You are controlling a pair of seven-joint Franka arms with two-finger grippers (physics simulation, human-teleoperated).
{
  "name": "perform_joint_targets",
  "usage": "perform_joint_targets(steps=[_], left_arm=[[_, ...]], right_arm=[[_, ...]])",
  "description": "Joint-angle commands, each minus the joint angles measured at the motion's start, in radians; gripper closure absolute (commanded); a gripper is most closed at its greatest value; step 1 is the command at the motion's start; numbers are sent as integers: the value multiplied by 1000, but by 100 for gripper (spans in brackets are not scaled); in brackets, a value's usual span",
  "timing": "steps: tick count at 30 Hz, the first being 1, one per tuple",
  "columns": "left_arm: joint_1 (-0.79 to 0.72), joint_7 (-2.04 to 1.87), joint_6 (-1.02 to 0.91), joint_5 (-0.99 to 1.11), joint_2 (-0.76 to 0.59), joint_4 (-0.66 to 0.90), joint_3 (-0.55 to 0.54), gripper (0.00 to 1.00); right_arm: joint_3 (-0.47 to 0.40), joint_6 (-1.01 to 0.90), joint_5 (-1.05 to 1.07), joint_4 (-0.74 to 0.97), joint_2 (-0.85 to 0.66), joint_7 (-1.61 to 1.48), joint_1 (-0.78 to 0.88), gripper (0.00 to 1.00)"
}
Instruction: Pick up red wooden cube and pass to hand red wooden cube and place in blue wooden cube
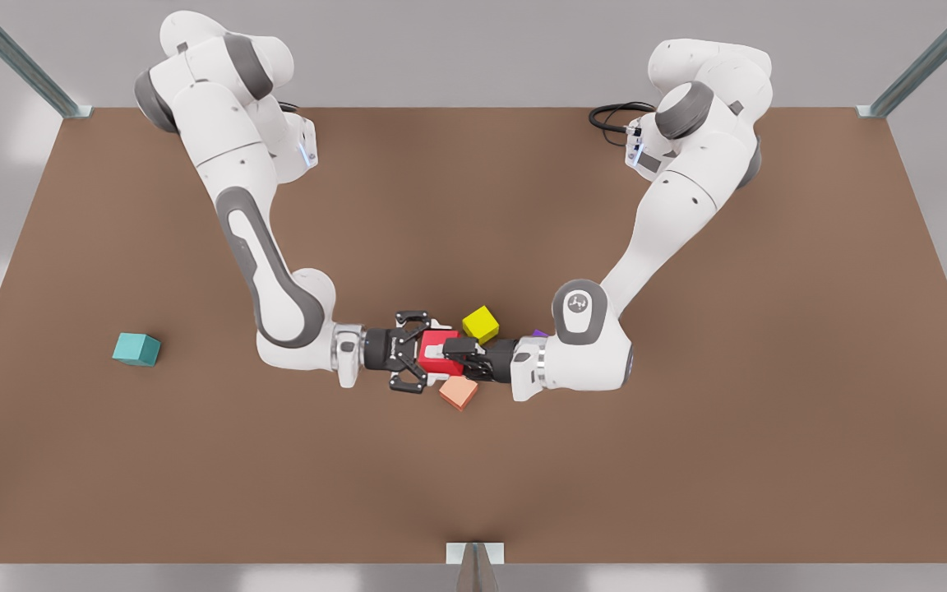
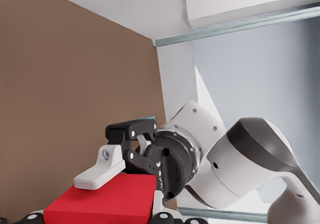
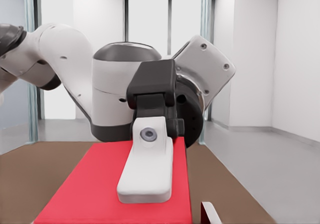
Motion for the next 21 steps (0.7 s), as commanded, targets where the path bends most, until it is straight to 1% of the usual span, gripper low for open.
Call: perform_joint_targets(steps=[1,8,9,10,11,13,20,21], left_arm=[[0,76,-6,-26,-2,1,-1,54],[-1,79,-6,-26,-2,1,-1,54],[-1,79,-6,-26,0,1,-1,54],[-1,81,-5,-26,1,1,-1,54],[-1,81,-6,-26,1,1,-1,54],[-1,82,-6,-26,1,1,-1,54],[-1,79,-6,-26,1,1,-1,54],[-1,81,-6,-26,1,1,-1,29]], right_arm=[[0,0,-3,0,2,6,2,0],[2,0,-3,0,2,9,11,0],[2,0,-3,2,2,9,11,5],[0,-1,-3,2,2,9,9,13],[0,-3,-3,7,2,9,9,18],[2,-4,-3,7,2,10,9,20],[0,-12,-6,7,2,12,6,20],[0,-15,-6,7,2,12,5,20]])
